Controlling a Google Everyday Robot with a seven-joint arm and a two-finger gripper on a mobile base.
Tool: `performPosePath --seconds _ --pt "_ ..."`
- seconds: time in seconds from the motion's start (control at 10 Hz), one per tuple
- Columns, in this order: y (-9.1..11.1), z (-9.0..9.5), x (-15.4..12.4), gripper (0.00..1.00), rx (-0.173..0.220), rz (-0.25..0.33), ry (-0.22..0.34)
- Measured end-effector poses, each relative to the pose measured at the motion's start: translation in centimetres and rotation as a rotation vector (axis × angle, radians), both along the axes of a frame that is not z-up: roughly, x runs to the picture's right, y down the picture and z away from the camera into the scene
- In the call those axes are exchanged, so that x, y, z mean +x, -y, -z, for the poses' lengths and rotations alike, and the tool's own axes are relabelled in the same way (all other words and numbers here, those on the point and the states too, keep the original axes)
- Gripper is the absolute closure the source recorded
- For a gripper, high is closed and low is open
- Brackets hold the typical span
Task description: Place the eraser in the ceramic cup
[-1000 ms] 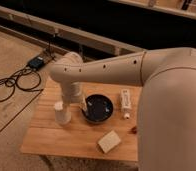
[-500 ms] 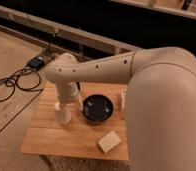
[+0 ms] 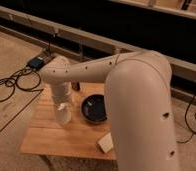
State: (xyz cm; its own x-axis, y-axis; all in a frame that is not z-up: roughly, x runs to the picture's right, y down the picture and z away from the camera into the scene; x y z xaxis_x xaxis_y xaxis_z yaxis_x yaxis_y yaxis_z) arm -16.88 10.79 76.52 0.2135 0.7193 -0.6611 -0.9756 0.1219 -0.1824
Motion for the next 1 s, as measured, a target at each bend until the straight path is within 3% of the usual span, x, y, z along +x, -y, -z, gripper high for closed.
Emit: performPosePath --seconds 0.6,1.0 --pt "0.7 -2.8 -2.1 0.35 -0.029 -0.007 0.080" --pt "3.1 -2.0 -3.7 0.35 -0.002 0.032 0.121"
